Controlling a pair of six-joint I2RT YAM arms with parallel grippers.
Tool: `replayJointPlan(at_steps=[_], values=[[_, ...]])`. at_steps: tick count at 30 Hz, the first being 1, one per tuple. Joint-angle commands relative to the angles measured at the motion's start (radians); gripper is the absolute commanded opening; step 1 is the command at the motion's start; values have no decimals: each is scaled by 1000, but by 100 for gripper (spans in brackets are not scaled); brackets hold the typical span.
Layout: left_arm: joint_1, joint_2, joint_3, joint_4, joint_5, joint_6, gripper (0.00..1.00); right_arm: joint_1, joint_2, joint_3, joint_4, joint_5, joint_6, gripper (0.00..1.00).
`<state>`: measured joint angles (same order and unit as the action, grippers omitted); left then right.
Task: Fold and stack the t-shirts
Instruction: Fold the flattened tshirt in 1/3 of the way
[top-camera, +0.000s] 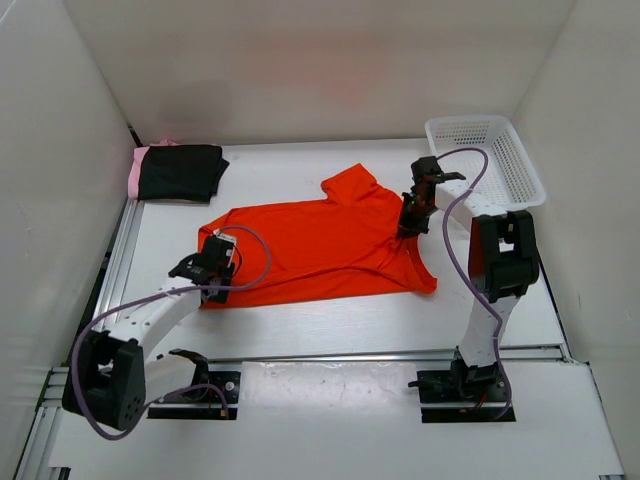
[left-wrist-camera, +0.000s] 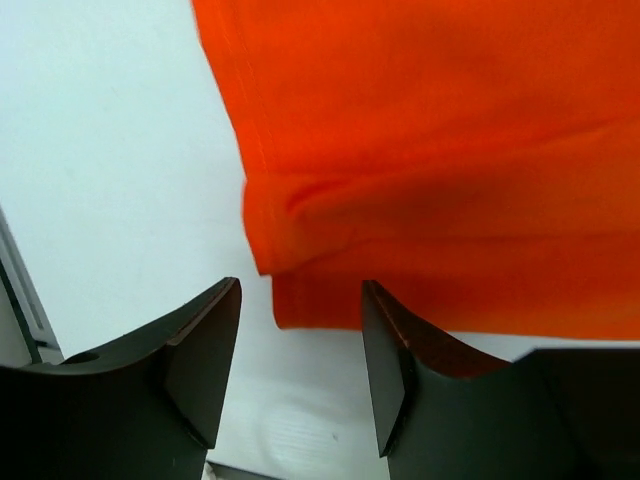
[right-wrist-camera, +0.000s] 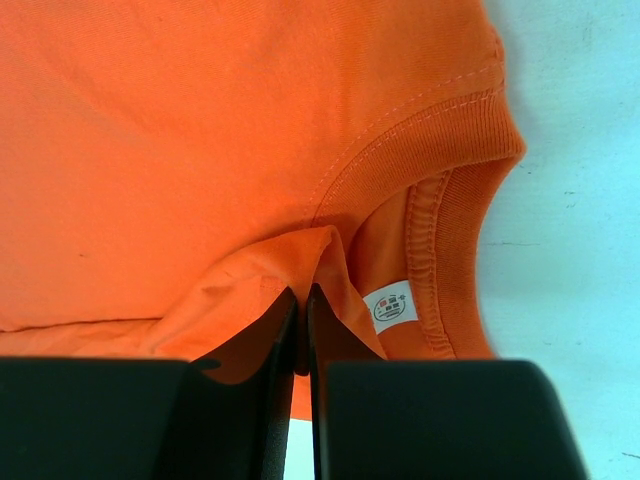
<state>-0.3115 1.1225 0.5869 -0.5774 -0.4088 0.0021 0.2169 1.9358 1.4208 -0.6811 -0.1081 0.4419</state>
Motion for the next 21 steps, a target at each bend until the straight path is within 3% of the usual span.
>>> replayJointPlan(at_steps=[1,10,21], values=[[-11,32,-16,-1,-7,-2,62,-4,-52,-26,-1,-7,-2,11],[-11,143,40,27,-55,-2,57,-4,-61,-45,18,-16,-2,11],[11,117,68,27,-55,-2,53,-4,-52,-45,18,-16,-2,11]])
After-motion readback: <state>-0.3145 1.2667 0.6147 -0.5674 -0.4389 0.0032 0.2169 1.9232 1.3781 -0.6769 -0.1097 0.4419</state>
